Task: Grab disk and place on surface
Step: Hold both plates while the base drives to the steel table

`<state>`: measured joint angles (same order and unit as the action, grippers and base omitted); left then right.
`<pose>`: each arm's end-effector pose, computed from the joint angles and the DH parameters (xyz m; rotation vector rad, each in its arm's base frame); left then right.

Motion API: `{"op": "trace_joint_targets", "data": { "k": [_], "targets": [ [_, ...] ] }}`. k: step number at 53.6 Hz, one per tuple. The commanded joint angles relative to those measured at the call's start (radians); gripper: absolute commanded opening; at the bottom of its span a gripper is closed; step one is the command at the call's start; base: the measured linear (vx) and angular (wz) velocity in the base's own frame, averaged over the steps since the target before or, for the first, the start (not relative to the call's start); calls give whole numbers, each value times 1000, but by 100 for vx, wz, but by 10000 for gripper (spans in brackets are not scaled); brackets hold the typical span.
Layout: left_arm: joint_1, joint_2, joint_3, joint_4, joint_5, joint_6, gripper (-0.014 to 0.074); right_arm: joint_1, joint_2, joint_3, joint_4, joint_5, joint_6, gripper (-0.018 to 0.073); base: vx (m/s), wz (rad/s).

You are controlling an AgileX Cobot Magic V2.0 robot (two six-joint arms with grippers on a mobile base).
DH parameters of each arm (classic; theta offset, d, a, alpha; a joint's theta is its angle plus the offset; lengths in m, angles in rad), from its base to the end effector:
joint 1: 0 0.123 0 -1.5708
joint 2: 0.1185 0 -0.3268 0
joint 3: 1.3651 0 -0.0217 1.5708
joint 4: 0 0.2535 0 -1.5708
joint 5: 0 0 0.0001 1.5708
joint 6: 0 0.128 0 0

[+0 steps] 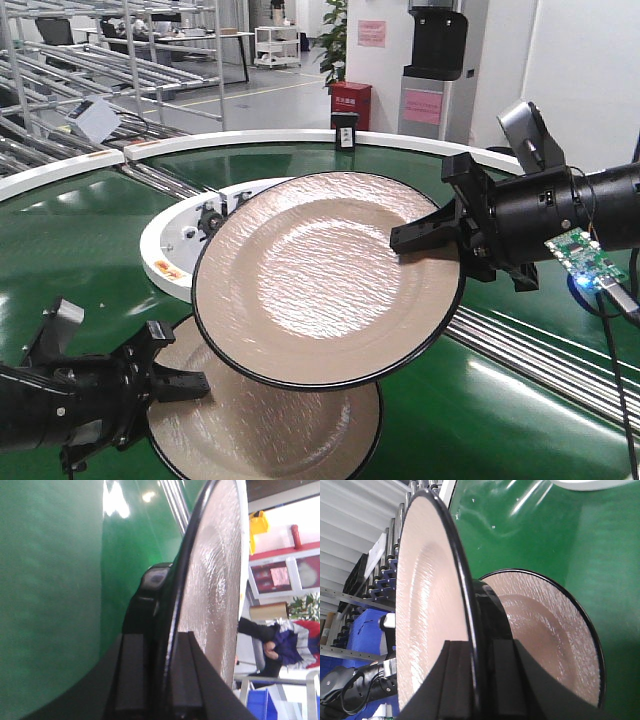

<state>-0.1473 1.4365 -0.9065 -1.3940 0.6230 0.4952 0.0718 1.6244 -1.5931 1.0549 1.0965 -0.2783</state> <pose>0.3071 -0.1200 0.3044 -0.4189 2.2439 -1.2165 0.3612 0.1253 0.4280 -0.1136 2.2552 1.2531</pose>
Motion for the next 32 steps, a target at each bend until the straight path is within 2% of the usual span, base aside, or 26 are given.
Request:
{"op": "trace_joint_targets", "data": {
  "k": [1, 17, 32],
  "targets": [
    [-4, -37, -36, -95, 28, -13, -1, -3, -50, -40, 123, -42, 4, -8, -26, -12],
    [-4, -37, -36, -95, 28, -13, -1, -3, -50, -40, 123, -42, 4, -8, -29, -18],
    [-4, -37, -36, -95, 29, -13, -1, -3, -51, -40, 119, -31, 4, -8, -28, -33]
  ]
}}
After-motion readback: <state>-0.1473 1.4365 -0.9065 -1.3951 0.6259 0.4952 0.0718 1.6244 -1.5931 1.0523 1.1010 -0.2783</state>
